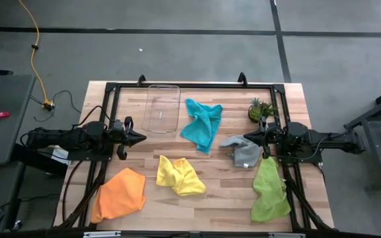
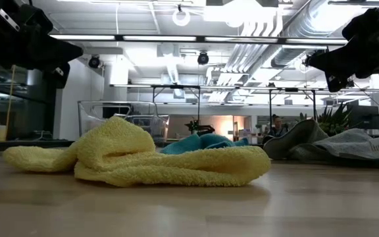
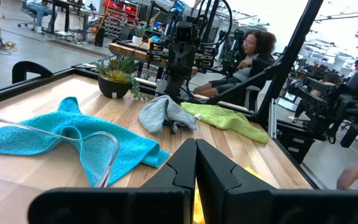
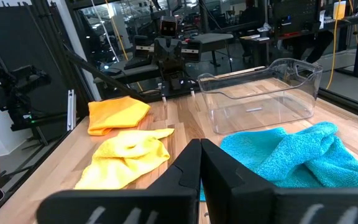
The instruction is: Fold microfiber towels
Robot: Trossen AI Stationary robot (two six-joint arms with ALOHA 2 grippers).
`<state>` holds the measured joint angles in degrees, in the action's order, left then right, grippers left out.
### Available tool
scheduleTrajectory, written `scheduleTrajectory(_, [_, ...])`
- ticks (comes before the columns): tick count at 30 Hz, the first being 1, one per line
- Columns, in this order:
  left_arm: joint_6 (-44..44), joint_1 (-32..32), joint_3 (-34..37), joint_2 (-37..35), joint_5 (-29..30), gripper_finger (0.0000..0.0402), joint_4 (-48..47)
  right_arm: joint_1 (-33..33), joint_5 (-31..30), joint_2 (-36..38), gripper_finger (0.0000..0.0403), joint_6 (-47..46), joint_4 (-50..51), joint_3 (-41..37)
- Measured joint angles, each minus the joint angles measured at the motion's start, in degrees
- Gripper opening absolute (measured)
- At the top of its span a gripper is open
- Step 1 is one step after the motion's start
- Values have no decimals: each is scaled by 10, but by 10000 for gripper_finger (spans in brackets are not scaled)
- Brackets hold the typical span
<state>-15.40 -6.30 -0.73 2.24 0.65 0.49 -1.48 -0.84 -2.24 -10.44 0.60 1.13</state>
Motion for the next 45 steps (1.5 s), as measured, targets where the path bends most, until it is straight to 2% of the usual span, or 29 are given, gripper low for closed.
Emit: scheduleTrajectory(45, [8, 0, 0, 0, 9, 0, 18, 0, 0, 0, 0, 0, -1, 0])
